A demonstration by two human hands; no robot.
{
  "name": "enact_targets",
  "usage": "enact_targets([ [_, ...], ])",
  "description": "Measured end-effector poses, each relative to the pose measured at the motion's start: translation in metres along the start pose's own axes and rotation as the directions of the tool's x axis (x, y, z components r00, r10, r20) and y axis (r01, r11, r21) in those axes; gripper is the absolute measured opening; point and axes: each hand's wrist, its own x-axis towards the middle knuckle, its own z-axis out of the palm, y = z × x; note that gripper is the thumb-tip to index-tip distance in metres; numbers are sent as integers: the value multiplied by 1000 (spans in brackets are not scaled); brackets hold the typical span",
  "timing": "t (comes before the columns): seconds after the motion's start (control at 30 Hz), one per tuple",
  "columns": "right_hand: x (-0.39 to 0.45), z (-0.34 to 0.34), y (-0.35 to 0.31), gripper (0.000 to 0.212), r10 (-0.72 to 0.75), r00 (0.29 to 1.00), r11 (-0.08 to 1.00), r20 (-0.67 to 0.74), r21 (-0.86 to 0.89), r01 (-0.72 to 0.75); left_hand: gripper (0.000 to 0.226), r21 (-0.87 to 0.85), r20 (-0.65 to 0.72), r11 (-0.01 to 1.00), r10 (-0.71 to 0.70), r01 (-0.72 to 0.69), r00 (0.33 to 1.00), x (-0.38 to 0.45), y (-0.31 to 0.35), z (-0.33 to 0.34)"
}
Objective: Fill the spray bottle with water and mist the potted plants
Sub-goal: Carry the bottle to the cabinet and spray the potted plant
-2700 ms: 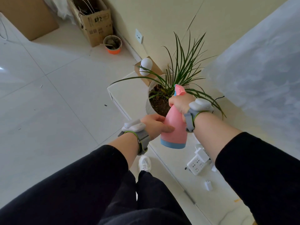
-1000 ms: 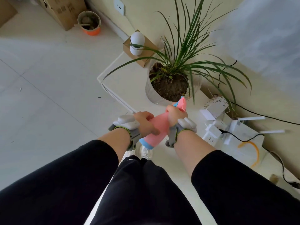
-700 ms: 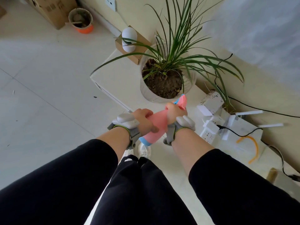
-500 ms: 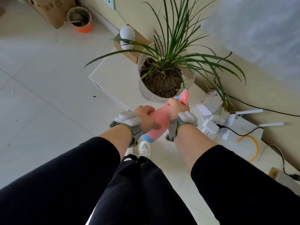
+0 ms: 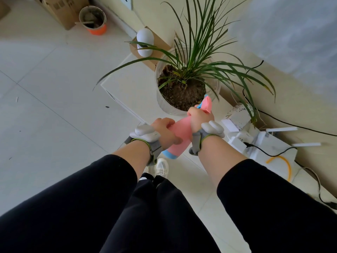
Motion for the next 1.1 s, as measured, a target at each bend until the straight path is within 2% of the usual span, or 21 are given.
enact_targets([
  [0.1,0,0,-2,19,78,995,996,-60,-39,-81,67,1,-27,1000,10,-10,1000,0,2,3],
  [0.17,0,2,-3,31,86,987,994,-136,-56,-95,66,9,-25,1000,18,-18,1000,-1,2,5],
  [0.23,0,2,-1,40,74,987,992,-142,-86,-87,66,21,-30,999,31,-30,999,-2,1,7],
  [0.37,-2,-4,6,35,58,998,994,-20,-95,-59,68,45,-16,999,15,-15,1000,-7,0,6],
  [0.5,-8,-4,10,31,65,997,987,27,-152,-60,67,52,0,999,-8,8,1000,-15,-3,5],
  [0.6,-12,-1,12,36,20,991,975,134,-223,11,67,24,-5,999,-39,39,999,-22,-8,4],
  [0.67,-16,1,15,33,18,980,984,199,-179,19,64,25,15,997,-69,69,997,-28,-10,2],
  [0.8,-26,6,13,26,170,948,980,269,56,-191,61,-25,4,994,-104,104,995,-35,-15,-1],
  [1.1,-30,19,-1,24,94,927,995,362,-65,-75,64,-69,-53,986,-153,149,987,-39,-24,-5],
])
